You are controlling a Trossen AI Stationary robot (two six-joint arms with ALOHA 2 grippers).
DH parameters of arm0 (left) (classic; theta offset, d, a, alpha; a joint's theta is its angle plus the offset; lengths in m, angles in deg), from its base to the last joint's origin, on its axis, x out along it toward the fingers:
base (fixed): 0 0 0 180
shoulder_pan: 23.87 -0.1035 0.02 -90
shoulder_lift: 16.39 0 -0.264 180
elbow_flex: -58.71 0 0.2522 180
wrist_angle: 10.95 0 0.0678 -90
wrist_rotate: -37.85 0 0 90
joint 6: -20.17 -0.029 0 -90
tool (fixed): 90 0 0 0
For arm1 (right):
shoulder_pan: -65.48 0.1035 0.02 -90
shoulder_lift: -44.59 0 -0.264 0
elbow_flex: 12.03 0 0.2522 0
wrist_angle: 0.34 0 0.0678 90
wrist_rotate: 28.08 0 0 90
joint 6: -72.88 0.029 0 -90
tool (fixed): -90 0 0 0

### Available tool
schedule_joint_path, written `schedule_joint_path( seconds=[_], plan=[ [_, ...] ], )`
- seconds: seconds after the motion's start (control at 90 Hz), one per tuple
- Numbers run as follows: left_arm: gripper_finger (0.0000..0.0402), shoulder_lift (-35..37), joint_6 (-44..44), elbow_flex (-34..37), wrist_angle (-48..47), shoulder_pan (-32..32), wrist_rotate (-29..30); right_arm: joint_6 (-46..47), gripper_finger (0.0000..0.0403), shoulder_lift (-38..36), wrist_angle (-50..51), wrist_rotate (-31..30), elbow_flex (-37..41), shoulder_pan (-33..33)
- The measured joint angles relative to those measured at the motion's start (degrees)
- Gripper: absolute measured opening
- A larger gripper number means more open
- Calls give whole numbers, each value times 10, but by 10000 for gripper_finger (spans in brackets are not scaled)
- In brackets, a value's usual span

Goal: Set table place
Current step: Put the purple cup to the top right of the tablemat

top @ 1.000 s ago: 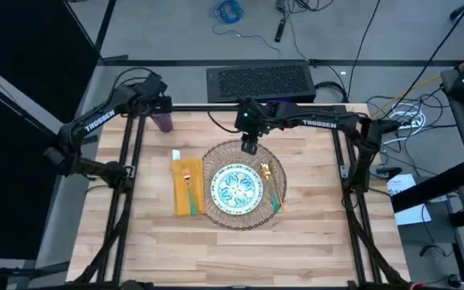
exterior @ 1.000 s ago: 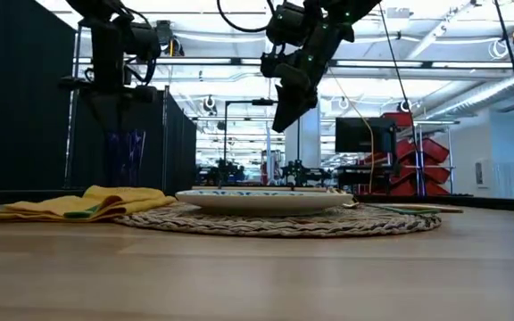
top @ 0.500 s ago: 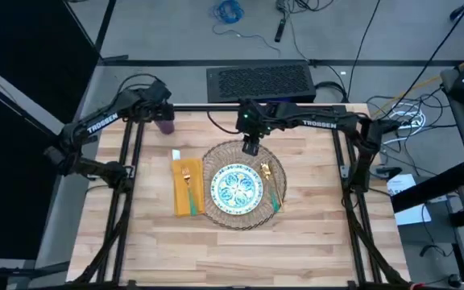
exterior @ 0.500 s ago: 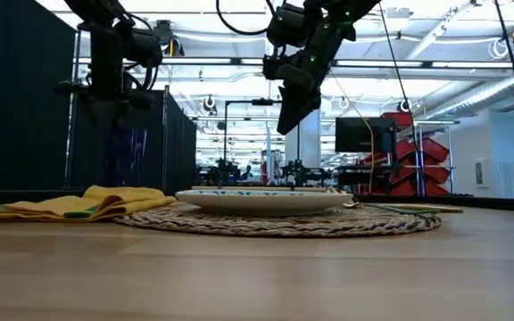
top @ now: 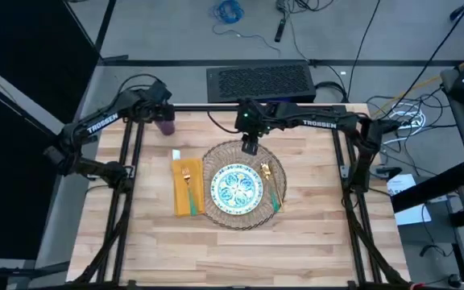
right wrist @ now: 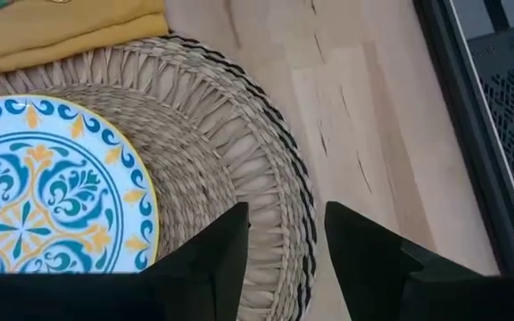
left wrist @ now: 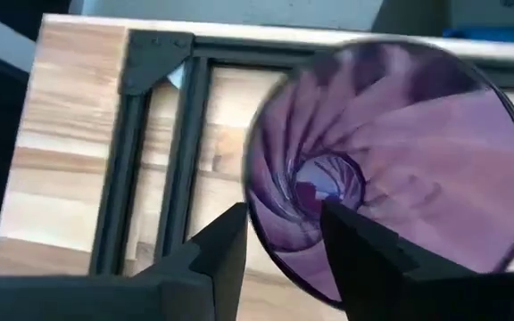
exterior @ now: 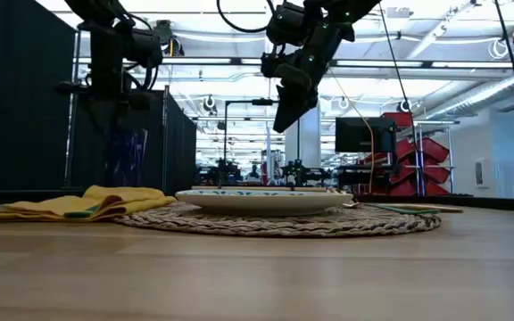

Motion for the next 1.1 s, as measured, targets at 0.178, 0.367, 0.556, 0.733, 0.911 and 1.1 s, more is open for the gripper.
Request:
schedule_joint_path(
  seconds=[0.178,0.367,0.556,0.733,0.911,1.1],
  plan=[
    [129,0,10,0,0,-6,24,4,137,0,0,0,0,0],
    [129,0,9,0,1,-9,34,5,137,0,1,0,0,0],
    [129,-24,-5,0,3,-11,31,7,137,0,11,0,0,0],
    [129,-69,-47,-2,33,-8,-2,17,137,0,25,0,0,0],
    [99,-109,-64,1,58,5,-47,48,134,0,47,-1,0,0],
    [11,-112,-91,-1,85,35,-35,54,97,-3,66,-3,0,-3]
  ],
)
